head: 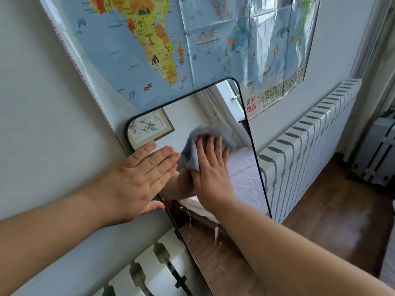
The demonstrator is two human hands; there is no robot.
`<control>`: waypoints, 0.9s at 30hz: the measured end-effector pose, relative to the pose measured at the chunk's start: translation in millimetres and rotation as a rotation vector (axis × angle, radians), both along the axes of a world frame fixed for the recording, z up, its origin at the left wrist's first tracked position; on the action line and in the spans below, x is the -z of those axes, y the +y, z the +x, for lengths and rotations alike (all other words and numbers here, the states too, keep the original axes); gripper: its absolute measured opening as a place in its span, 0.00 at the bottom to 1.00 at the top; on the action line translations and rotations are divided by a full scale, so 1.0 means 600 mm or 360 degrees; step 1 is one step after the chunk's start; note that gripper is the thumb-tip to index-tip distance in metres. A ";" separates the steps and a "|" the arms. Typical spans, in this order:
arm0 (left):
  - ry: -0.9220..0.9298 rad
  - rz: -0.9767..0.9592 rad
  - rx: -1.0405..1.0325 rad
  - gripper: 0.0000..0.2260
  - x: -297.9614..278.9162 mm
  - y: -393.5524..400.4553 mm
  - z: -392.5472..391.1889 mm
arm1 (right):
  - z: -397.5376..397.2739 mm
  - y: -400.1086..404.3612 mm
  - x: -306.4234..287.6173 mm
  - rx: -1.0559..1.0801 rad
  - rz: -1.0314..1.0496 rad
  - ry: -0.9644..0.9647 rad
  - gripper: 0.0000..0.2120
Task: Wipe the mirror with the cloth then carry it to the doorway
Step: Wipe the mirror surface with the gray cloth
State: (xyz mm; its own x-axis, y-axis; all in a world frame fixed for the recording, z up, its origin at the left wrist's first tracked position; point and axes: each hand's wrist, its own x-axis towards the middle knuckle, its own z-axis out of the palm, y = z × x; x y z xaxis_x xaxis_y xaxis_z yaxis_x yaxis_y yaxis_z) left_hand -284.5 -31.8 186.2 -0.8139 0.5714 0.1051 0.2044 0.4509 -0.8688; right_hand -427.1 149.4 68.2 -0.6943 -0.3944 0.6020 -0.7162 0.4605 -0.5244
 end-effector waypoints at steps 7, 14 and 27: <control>-0.0010 0.0054 -0.0030 0.42 0.004 0.002 0.002 | -0.062 0.036 0.083 0.0343 -0.0307 -0.0416 0.36; -0.0002 0.0056 -0.0003 0.41 0.007 0.003 0.001 | 0.041 0.071 0.231 0.0402 -0.0385 -0.1079 0.35; 0.0041 0.0135 -0.0098 0.41 0.009 0.024 -0.001 | -0.108 0.017 -0.034 0.0211 -0.0353 -0.0369 0.37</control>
State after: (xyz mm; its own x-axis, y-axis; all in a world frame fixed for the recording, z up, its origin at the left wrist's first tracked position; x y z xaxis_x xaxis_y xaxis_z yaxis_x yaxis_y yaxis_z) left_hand -285.3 -17.2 180.8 -0.8437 0.5086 0.1720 0.1523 0.5339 -0.8317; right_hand -491.9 159.3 88.3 -0.8592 -0.1688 0.4831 -0.5078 0.3979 -0.7641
